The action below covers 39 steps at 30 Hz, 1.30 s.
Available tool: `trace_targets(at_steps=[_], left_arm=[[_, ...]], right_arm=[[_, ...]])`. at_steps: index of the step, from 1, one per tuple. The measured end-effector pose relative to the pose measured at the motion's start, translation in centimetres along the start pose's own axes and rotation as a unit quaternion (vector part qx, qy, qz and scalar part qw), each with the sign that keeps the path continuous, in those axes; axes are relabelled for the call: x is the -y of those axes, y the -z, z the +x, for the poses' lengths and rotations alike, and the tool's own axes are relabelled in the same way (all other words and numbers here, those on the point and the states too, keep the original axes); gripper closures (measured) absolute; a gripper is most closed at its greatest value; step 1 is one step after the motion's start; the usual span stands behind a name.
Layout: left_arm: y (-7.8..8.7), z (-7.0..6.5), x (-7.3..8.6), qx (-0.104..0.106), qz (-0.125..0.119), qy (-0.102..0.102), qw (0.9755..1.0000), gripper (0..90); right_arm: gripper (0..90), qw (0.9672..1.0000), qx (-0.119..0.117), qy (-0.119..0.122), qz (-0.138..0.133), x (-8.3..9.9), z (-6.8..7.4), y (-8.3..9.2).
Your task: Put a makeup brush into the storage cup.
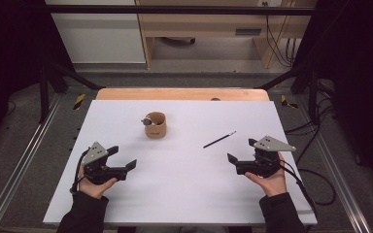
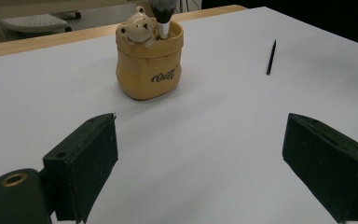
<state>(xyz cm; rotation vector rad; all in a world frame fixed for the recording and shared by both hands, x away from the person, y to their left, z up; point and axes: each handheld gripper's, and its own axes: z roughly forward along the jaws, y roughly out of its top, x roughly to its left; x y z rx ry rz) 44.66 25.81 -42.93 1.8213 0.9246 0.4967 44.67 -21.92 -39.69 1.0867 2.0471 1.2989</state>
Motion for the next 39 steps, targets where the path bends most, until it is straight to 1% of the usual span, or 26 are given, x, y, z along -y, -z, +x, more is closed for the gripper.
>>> trace_targets(at_steps=[6, 10, 14, 19, 23, 25, 29, 39], left_arm=[[0.0, 0.0, 0.1, 0.001, 0.001, 0.000, 1.0000, 9.3], [-0.1, 0.0, 0.1, 0.001, 0.002, 0.000, 1.0000, 9.1], [-0.1, -0.1, 0.1, 0.001, 0.005, -0.001, 1.0000, 8.8], [-0.2, -0.1, 0.2, 0.001, 0.005, 0.002, 1.0000, 8.6], [-0.2, -0.2, 0.2, 0.002, 0.008, -0.004, 1.0000, 8.6], [-0.2, -0.2, 0.2, 0.002, 0.008, -0.005, 1.0000, 8.6], [-0.2, -0.2, 0.2, 0.003, 0.009, -0.005, 0.9999, 8.5], [-0.4, -0.1, 0.3, 0.003, 0.013, -0.008, 0.9999, 8.3]], right_arm=[[7.6, 0.9999, -0.004, 0.007, 0.008, -0.9, 0.1, -0.9], [7.7, 0.9999, -0.002, 0.012, 0.011, -1.5, 0.0, -1.4], [7.7, 0.9996, -0.001, 0.017, 0.022, -1.9, -0.1, -2.3], [7.7, 0.9993, -0.003, 0.020, 0.031, -2.3, -0.2, -3.2], [7.8, 0.9989, -0.004, 0.029, 0.037, -2.5, -0.1, -3.8], [7.9, 0.9988, -0.005, 0.028, 0.040, -2.7, -0.1, -4.2], [7.7, 0.9981, -0.009, 0.034, 0.051, -2.7, -0.1, -5.1], [7.9, 0.9964, -0.007, 0.039, 0.075, -3.0, -0.6, -7.0]])
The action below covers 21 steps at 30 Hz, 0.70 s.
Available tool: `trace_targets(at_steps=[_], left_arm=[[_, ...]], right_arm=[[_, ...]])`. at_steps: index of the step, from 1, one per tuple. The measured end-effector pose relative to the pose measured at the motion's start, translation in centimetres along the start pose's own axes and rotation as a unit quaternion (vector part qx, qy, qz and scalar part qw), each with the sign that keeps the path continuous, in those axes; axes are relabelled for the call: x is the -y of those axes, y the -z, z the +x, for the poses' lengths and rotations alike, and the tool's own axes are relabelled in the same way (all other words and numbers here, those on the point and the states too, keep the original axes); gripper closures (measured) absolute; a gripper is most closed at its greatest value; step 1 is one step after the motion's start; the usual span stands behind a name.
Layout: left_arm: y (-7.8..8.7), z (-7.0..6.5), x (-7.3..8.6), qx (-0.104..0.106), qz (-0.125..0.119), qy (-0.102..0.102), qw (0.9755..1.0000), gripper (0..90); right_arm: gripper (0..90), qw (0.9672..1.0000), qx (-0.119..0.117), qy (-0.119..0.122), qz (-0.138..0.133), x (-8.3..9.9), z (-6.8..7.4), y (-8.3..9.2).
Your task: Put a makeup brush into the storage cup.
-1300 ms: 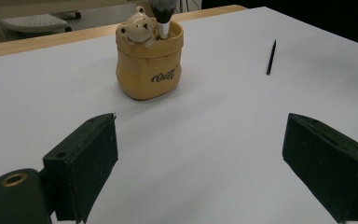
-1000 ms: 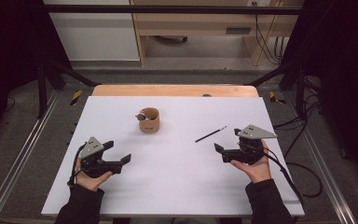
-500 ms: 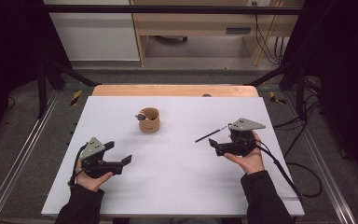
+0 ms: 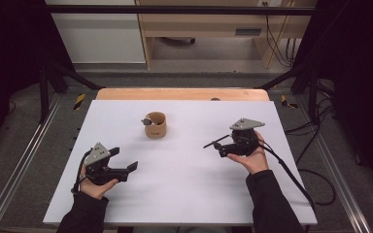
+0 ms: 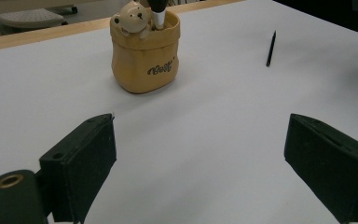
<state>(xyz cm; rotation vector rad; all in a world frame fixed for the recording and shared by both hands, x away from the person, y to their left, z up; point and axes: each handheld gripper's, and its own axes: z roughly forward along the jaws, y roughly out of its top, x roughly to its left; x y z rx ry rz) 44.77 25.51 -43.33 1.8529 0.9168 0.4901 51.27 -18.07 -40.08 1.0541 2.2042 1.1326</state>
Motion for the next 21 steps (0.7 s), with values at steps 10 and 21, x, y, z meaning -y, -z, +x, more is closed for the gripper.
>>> trace_targets(at_steps=[10, 21], left_arm=[[-0.1, 0.0, 0.0, 0.001, 0.003, 0.000, 1.0000, 8.2], [-0.2, 0.0, 0.0, 0.002, 0.006, -0.002, 1.0000, 7.9]], right_arm=[[8.1, 0.9997, 0.004, 0.004, 0.024, -0.1, -0.7, -1.8], [8.6, 0.9988, 0.004, 0.002, 0.048, 0.4, -1.2, -4.1]])
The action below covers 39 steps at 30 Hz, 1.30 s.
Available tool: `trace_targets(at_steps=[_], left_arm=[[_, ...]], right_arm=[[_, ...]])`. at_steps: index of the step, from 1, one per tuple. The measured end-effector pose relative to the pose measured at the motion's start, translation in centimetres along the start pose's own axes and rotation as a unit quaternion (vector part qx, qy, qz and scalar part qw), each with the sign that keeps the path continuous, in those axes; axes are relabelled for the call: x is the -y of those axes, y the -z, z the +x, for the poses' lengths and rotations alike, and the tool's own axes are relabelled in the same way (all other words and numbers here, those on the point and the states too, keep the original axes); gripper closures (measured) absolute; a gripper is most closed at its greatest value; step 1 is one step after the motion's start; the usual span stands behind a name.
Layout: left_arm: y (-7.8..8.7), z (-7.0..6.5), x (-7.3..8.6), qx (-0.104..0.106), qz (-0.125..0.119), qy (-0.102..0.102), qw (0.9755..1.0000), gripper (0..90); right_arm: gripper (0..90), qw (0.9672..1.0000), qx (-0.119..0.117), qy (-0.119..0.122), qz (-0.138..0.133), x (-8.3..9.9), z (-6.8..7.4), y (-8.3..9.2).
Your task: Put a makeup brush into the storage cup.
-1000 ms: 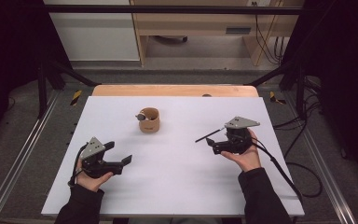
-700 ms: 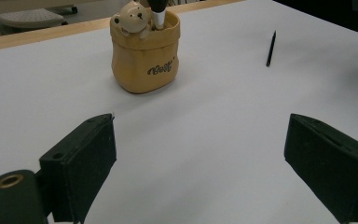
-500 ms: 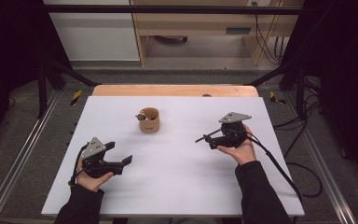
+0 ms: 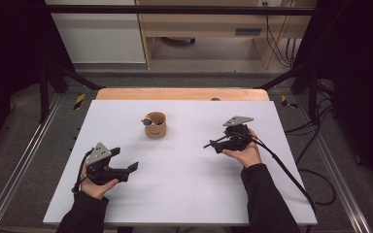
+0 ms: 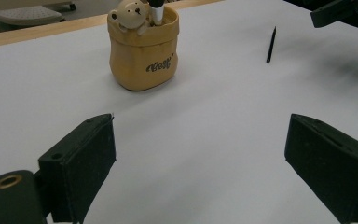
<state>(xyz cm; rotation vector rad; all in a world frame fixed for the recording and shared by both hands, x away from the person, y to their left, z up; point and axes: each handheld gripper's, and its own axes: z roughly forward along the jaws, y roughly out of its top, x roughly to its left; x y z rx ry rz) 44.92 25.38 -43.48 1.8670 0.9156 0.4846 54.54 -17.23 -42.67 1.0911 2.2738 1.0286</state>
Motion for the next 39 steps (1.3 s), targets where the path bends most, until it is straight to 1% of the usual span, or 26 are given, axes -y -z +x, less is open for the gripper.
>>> trace_targets(at_steps=[3, 4, 6, 9, 10, 15, 16, 17, 19, 20, 22, 23, 24, 28, 30, 32, 33, 34, 35, 36, 39], left_arm=[[0.0, 0.0, 0.0, 0.000, 0.000, -0.001, 1.0000, 7.9], [0.0, 0.0, 0.0, 0.000, 0.000, 0.000, 1.0000, 7.9], [0.0, 0.0, 0.0, 0.000, 0.000, -0.001, 1.0000, 7.9], [-0.1, 0.0, 0.0, 0.000, 0.002, -0.001, 1.0000, 7.9], [-0.1, 0.0, 0.0, -0.001, 0.002, -0.002, 1.0000, 7.9], [-0.2, -0.1, 0.0, 0.000, 0.004, -0.002, 1.0000, 7.9], [-0.2, -0.1, 0.0, -0.001, 0.005, -0.003, 1.0000, 7.9], [-0.2, -0.1, 0.0, 0.000, 0.005, -0.002, 1.0000, 7.9], [-0.2, -0.1, 0.1, -0.001, 0.006, -0.003, 1.0000, 7.8], [-0.2, -0.1, 0.0, -0.001, 0.006, -0.003, 1.0000, 7.8], [-0.2, -0.1, 0.0, -0.001, 0.006, -0.004, 1.0000, 7.8], [-0.2, -0.1, 0.0, -0.001, 0.006, -0.004, 1.0000, 7.8], [-0.2, -0.1, 0.0, -0.001, 0.005, -0.003, 1.0000, 7.8], [-0.2, -0.1, 0.0, -0.001, 0.005, -0.004, 1.0000, 7.8], [-0.2, -0.1, 0.0, -0.002, 0.006, -0.005, 1.0000, 7.9], [-0.3, -0.1, 0.1, -0.001, 0.008, -0.006, 1.0000, 7.8], [-0.3, -0.1, 0.1, -0.001, 0.009, -0.006, 0.9999, 7.8], [-0.3, -0.1, 0.1, -0.001, 0.010, -0.007, 0.9999, 7.8], [-0.3, -0.1, 0.1, -0.002, 0.010, -0.008, 0.9999, 7.8], [-0.3, -0.1, 0.1, -0.002, 0.010, -0.008, 0.9999, 7.9], [-0.3, -0.1, 0.1, -0.002, 0.011, -0.008, 0.9999, 7.9]], right_arm=[[8.6, 1.0000, 0.001, 0.001, 0.009, 0.1, -0.1, -0.6], [8.6, 0.9999, 0.002, 0.005, 0.012, 0.1, -0.2, -0.8], [8.6, 0.9998, 0.004, 0.003, 0.017, 0.2, -0.3, -1.1], [8.7, 0.9996, 0.006, 0.008, 0.026, 0.3, -0.4, -1.6], [8.7, 0.9995, 0.005, 0.012, 0.027, 0.3, -0.5, -1.8], [9.3, 0.9995, 0.001, 0.009, 0.031, 0.4, -0.6, -2.5], [9.4, 0.9994, -0.001, 0.013, 0.032, 0.5, -0.7, -2.7], [9.5, 0.9994, -0.001, 0.009, 0.033, 0.5, -0.7, -2.9], [9.8, 0.9992, -0.004, 0.013, 0.037, 0.6, -0.8, -3.2], [9.9, 0.9993, -0.004, 0.008, 0.037, 0.6, -0.7, -3.3], [10.2, 0.9992, -0.008, 0.008, 0.040, 0.7, -0.8, -3.6], [10.2, 0.9990, -0.009, 0.015, 0.040, 0.8, -0.9, -3.8], [10.7, 0.9990, -0.010, 0.011, 0.043, 0.8, -0.8, -4.0], [11.9, 0.9983, -0.014, 0.011, 0.055, 1.1, -0.9, -4.7], [12.4, 0.9979, -0.015, 0.016, 0.062, 1.3, -0.9, -5.1], [12.9, 0.9978, -0.017, 0.010, 0.063, 1.4, -0.9, -5.4], [13.5, 0.9977, -0.017, 0.016, 0.064, 1.5, -0.9, -5.5], [13.7, 0.9978, -0.018, 0.011, 0.063, 1.5, -0.9, -5.7], [13.7, 0.9978, -0.022, 0.012, 0.062, 1.5, -0.9, -5.8], [14.3, 0.9976, -0.021, 0.020, 0.063, 1.5, -1.0, -5.8], [15.5, 0.9976, -0.024, 0.017, 0.062, 1.5, -1.1, -6.1]])
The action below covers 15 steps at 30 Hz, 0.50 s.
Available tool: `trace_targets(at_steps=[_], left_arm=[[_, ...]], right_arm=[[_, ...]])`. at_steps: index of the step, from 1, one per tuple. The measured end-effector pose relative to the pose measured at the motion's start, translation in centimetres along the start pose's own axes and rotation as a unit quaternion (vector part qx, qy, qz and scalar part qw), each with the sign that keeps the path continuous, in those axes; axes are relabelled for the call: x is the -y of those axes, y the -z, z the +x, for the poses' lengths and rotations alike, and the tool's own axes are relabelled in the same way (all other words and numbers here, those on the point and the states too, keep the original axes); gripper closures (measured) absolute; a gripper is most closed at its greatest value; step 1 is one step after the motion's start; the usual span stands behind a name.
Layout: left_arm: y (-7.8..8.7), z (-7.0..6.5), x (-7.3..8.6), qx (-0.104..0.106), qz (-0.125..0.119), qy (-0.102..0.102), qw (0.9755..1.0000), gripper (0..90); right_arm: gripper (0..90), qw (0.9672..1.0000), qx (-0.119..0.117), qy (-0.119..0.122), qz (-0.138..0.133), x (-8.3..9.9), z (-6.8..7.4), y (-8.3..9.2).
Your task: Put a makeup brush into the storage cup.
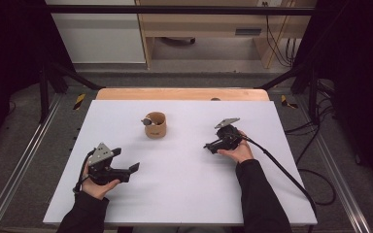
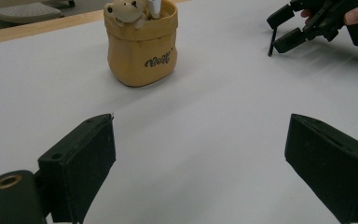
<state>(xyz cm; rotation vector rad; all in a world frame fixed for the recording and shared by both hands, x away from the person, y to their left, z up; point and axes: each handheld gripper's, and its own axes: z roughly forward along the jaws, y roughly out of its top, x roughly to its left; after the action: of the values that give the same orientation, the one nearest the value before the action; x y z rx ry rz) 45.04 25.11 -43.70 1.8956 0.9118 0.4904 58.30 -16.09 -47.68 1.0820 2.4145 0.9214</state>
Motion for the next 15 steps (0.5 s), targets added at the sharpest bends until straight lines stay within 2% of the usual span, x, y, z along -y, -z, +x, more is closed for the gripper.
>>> trace_targets(at_steps=[8, 15], left_arm=[[0.01, -0.05, 0.00, 0.000, -0.001, 0.000, 1.0000, 8.4], [0.04, -0.05, -0.01, 0.000, -0.004, 0.001, 1.0000, 8.6]], right_arm=[[20.4, 0.9998, -0.016, -0.008, 0.002, -0.01, -0.09, -0.44], [26.1, 0.9998, -0.014, -0.010, 0.007, -0.06, -0.11, -0.23]])
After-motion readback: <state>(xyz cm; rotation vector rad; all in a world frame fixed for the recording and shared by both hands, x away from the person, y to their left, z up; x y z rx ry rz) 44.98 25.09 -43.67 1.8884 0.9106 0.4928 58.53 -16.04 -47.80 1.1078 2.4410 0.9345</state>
